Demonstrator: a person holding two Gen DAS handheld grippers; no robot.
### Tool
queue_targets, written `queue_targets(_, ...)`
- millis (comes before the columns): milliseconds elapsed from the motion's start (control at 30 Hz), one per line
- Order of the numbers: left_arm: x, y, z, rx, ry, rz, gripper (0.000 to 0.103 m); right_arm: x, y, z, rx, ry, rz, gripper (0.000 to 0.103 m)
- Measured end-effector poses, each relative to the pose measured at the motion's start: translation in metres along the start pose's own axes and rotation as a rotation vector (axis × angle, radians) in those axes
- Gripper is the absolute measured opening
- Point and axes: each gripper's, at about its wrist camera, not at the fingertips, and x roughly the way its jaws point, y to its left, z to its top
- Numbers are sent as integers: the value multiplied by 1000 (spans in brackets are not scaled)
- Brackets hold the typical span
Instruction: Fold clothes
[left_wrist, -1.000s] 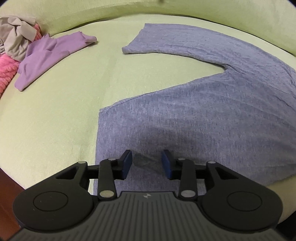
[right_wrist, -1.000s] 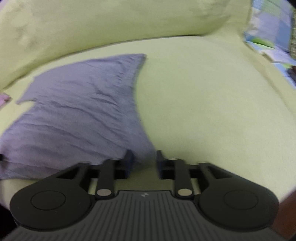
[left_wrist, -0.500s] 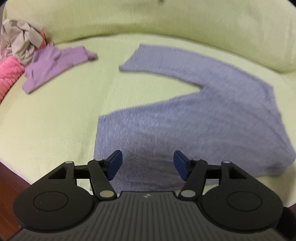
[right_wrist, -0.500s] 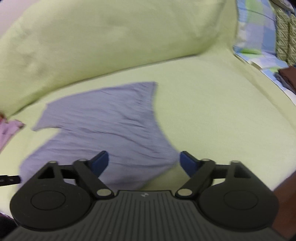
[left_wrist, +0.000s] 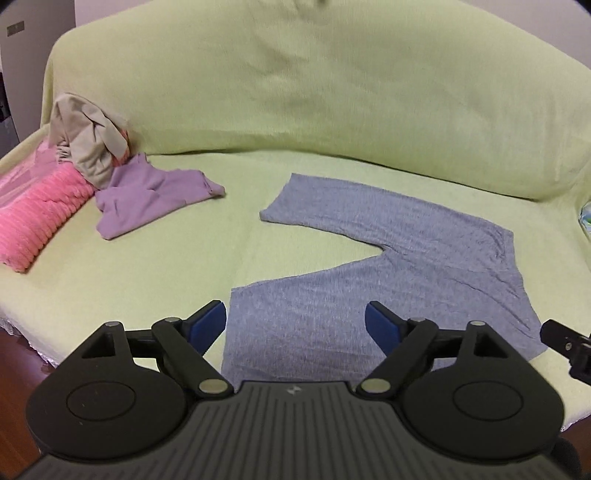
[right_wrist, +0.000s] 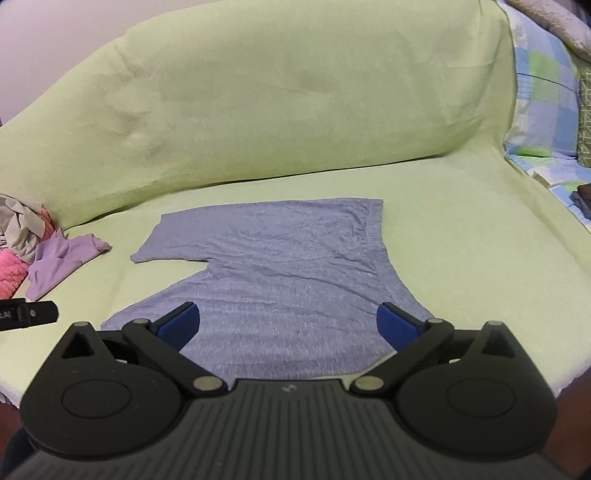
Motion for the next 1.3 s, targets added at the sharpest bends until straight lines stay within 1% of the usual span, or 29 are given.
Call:
queue_targets(133,-14,-5,-1,20,-17,8,85,-13,0,-6,-1,-9,-9,101)
queue_targets(267,-21,-11,-2,29,-28,8,86,-18,-2,-12,-13,-8,-14,101)
queue_targets(567,-10,-33,-1,55,-16,-2,86,-12,-12,-26,-34,14,-27,101)
queue_targets(633,-10,-38,0,77,-40,22,86,-9,-14,-28,-33,16,-32,101)
queue_targets(733,-13,-39,1,87,-79,36,86,-5,-18,-31,-23,17,-30,101)
queue_targets(867,-13,-33,4,64,-96,24,87,2,-21,-37,-23,25,-37,101)
queue_targets(933,-10,-26,5,37,-78,-13,87,5,-23,-39,-23,36,-40,101)
queue_targets(1000,-6,-23,3,16,-56,-21,87,10,-25,-41,-20,50,-43,101)
queue_targets(1033,-2,-21,2,4,-37,-15,87,11,-25,-42,-19,56,-43,101)
queue_targets(1133,5,-23,0,9,0,6,87,16,-26,-45,-23,71,-41,101)
queue_targets(1267,12,-28,-4,42,29,36,87,20,-25,-48,-26,85,-39,101)
queue_targets(1300,15,-30,-5,45,44,56,87,21,-24,-48,-26,89,-38,101)
